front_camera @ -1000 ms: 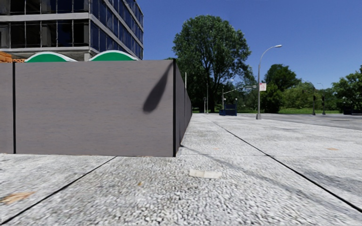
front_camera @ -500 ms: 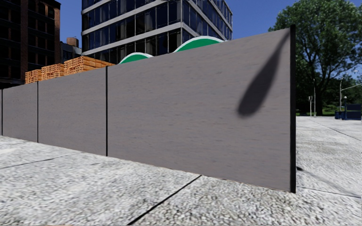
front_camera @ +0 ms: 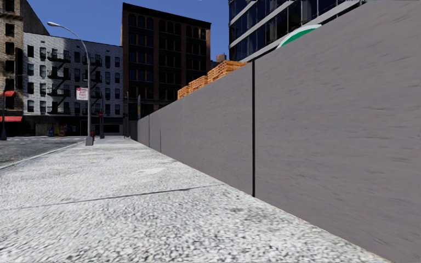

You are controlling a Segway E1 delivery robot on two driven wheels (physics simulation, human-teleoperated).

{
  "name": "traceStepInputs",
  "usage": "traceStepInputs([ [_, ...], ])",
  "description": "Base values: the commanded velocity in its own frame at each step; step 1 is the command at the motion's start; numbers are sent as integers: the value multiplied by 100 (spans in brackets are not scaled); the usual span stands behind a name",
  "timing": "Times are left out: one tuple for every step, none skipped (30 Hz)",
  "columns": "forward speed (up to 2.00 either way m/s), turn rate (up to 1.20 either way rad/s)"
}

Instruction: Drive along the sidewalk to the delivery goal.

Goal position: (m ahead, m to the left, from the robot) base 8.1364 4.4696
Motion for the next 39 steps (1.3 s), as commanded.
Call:
traceStepInputs([
  [200, 120],
  [200, 111],
  [200, 107],
  [200, 106],
  [200, 106],
  [200, 104],
  [200, 104],
  [200, 103],
  [200, 85],
  [200, 85],
  [200, 38],
  [200, 19],
  [200, 8],
  [200, 0],
  [200, 0],
  [200, 0],
  [200, 0],
  [200, 0],
  [200, 0],
  [200, 0],
  [200, 0],
  [200, 0],
  [200, 0],
  [200, 0],
  [200, 0],
  [200, 0],
  [200, 0],
  [200, 0],
  [200, 0],
  [200, 0],
  [200, 0],
  [200, -30],
  [200, -30],
  [200, -79],
  [200, -85],
  [200, -84],
  [200, -4],
  [200, -2],
  [200, -2],
])
